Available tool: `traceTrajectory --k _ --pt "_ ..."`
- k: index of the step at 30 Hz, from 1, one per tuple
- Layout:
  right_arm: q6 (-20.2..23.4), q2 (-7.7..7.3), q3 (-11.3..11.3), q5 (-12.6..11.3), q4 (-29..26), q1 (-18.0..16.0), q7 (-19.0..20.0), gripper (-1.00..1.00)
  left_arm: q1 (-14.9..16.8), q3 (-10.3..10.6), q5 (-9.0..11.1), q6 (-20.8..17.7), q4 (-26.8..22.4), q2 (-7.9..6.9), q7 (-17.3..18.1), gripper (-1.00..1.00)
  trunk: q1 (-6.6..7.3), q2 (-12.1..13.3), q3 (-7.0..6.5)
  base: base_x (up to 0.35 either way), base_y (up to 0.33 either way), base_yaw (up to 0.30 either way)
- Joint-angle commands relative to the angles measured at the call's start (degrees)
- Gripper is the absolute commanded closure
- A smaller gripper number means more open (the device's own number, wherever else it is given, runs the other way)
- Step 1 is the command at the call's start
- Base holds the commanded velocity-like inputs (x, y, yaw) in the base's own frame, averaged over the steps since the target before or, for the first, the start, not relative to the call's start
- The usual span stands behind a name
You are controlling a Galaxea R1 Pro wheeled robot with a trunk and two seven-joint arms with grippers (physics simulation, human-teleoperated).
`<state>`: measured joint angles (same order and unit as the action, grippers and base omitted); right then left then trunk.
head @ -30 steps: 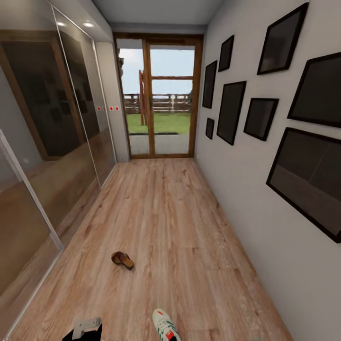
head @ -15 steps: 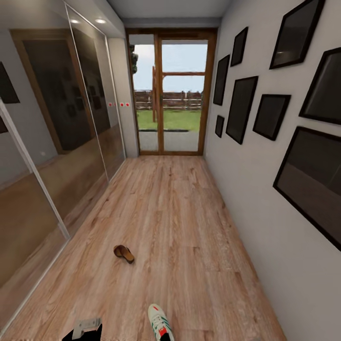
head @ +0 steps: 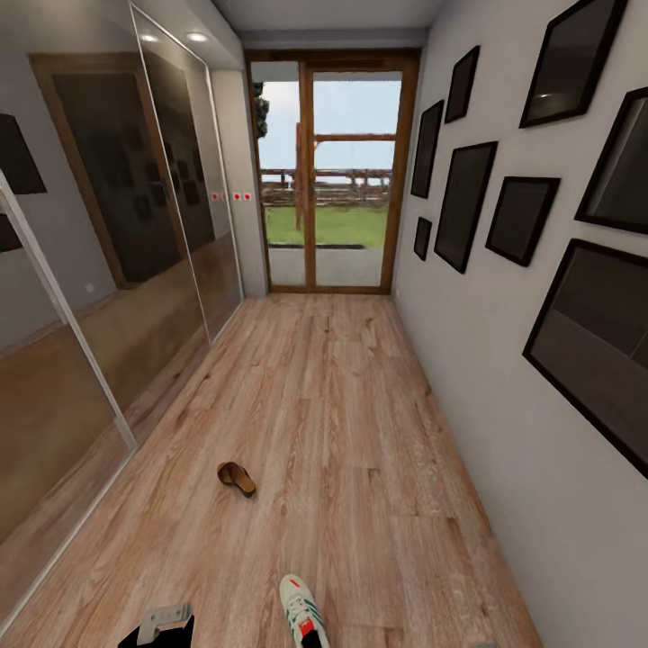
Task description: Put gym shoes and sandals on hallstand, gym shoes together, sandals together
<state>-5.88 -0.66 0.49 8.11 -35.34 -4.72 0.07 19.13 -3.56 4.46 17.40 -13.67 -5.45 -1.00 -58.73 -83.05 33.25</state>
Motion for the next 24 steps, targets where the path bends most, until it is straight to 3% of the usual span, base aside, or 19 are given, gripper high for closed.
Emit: traceTrajectory --k 1,24 --pt "-0.1 -0.03 0.0 0.4 0.0 0.0 0.0 -1.0 0.0 0.0 0.5 0.2 0.0 0.0 0.0 -1.0 0.0 0.0 0.05 0.0 -0.001 0.001" --pt "-0.3 0.03 0.1 1.1 0.0 0.0 0.3 -1.0 0.0 0.0 0.5 0.2 0.0 0.0 0.0 -1.0 0.0 0.0 0.05 0.0 0.0 0.0"
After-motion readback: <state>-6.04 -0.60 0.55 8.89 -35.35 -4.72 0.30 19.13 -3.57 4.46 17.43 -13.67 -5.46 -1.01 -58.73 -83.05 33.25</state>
